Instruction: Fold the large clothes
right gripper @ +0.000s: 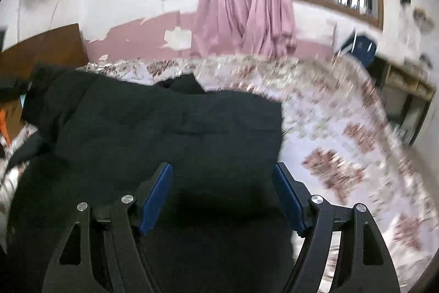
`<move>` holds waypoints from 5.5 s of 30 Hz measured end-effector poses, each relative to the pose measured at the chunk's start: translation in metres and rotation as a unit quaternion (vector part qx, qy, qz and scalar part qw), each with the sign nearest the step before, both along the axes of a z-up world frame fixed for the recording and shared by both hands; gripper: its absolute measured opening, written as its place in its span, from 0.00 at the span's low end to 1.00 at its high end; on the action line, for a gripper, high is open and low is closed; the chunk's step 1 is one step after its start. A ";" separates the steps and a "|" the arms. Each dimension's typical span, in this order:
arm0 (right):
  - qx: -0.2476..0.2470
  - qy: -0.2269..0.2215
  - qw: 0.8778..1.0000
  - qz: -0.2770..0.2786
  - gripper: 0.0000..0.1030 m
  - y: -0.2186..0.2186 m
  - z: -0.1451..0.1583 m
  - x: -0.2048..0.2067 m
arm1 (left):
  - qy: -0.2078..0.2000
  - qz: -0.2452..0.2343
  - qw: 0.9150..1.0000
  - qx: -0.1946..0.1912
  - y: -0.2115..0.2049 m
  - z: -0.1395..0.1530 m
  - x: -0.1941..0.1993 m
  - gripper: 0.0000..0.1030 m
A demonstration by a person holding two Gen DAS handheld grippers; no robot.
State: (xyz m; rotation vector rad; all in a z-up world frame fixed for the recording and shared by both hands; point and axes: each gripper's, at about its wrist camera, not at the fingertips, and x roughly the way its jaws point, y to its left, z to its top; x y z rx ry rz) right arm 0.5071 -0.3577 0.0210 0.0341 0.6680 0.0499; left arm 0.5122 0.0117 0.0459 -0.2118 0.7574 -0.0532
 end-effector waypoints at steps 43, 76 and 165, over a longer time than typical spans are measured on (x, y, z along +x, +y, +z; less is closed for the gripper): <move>-0.056 0.042 0.989 0.129 0.72 0.175 0.007 0.013 | 0.024 0.265 0.938 -0.223 0.196 -0.101 -0.180 0.87; -0.086 0.122 0.983 0.105 0.93 0.247 -0.097 0.045 | -0.029 0.423 0.804 -0.418 0.345 -0.211 -0.208 0.80; 0.198 0.128 0.962 0.135 0.93 0.039 -0.044 -0.074 | 0.067 -0.028 0.997 -0.007 0.029 -0.060 -0.176 0.83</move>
